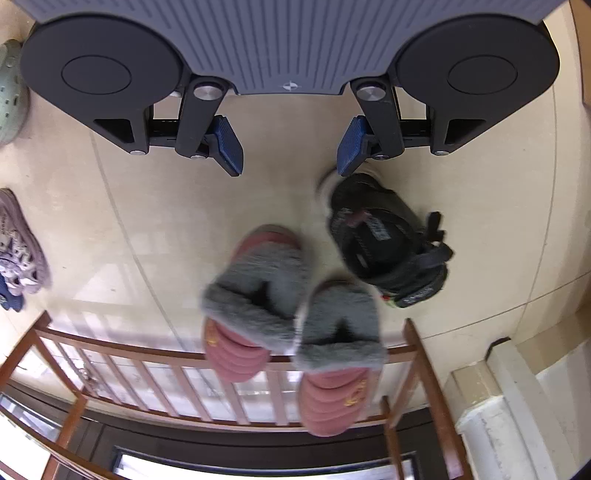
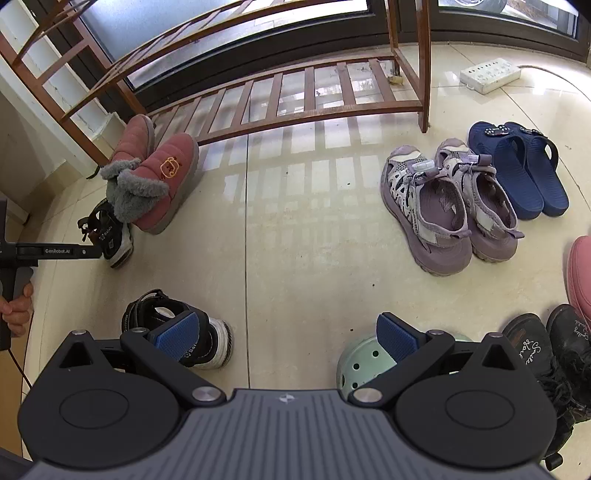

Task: Organize scattered shoes
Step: 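Grasp the second black velcro sandal with the left gripper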

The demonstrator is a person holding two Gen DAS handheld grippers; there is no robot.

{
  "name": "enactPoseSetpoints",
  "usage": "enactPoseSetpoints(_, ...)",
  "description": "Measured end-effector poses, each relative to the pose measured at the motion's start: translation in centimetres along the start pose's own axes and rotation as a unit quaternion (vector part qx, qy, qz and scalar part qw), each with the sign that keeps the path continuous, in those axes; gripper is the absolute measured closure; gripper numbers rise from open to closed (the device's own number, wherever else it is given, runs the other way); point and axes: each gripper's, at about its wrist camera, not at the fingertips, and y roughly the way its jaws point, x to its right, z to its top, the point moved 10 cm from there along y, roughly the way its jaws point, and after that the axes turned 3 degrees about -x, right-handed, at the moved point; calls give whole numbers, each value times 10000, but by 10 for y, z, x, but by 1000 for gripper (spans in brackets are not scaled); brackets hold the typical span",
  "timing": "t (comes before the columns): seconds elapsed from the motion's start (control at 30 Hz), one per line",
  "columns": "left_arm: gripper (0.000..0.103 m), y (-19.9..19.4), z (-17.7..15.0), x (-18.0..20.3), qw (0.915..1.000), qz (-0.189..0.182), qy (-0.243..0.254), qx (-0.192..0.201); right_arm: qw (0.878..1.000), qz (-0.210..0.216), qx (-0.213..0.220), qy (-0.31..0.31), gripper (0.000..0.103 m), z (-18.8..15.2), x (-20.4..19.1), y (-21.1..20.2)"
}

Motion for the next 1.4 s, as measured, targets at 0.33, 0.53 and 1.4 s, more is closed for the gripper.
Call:
enactPoseSetpoints(0.33, 44, 28, 24, -28, 9987, 362, 322, 157, 10000, -5, -42, -60, 0, -1, -6, 3)
enactPoseSetpoints(0.53, 51, 49, 37, -28, 9981, 413, 451, 92, 10000, -40, -50, 23, 0, -2, -2, 2)
enactPoseSetpoints(1.4, 88, 44, -6, 87, 9884, -1276, -677, -474, 9999, -38, -18, 149, 0, -2, 8, -2)
